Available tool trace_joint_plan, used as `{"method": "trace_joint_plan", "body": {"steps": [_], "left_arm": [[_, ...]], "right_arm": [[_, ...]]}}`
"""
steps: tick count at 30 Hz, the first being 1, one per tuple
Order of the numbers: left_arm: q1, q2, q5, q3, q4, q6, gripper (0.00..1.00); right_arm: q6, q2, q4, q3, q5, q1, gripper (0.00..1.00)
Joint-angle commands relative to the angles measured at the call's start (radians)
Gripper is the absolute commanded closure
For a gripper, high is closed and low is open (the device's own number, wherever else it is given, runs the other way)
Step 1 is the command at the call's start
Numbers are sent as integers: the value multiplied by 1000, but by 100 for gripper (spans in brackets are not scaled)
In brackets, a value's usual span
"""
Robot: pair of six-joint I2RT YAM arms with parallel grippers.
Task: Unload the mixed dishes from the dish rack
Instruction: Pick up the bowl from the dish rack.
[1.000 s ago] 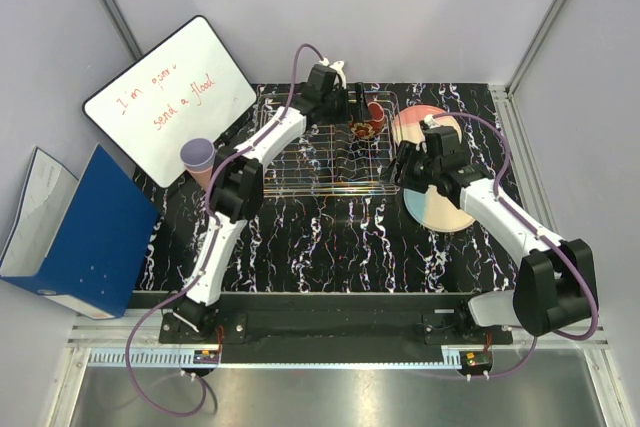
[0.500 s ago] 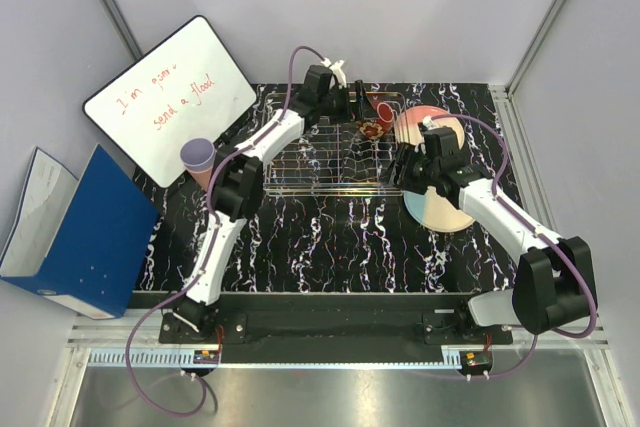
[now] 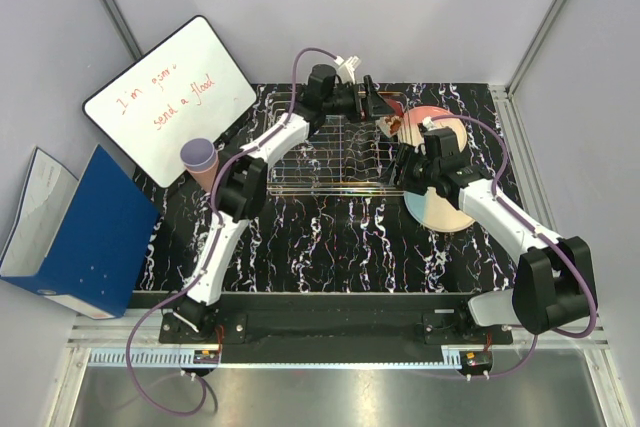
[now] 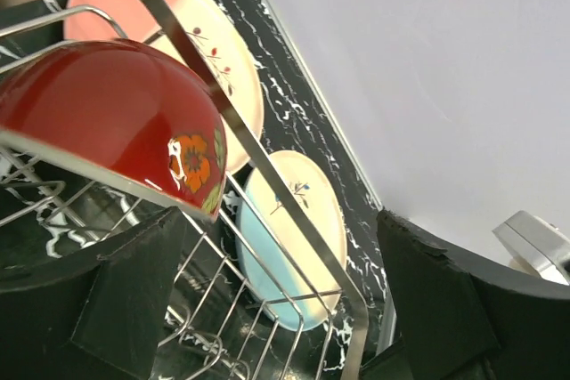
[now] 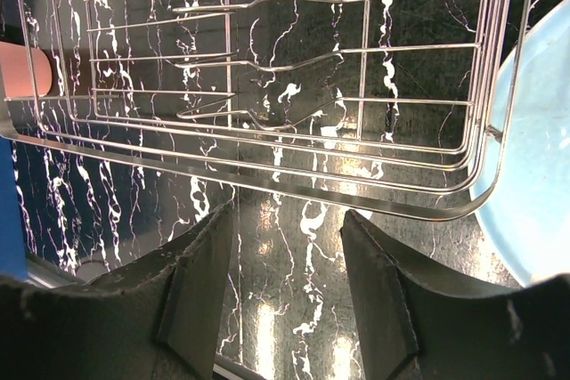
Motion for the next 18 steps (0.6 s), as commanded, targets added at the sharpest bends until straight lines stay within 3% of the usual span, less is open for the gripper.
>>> {"method": "trace_joint_plan", "body": {"steps": [1,13,18], "left_arm": [[-11,29,48,2,84,-46,9],[-20,83,16,-3,162,-119,9],[-27,60,-55,3,81,-26,8]], "right_arm": [[-4,-23,36,-6,-2,9,40],[-2,-35,36,-22,20,9,40],[6,-87,44,-27,81,10,40]]}}
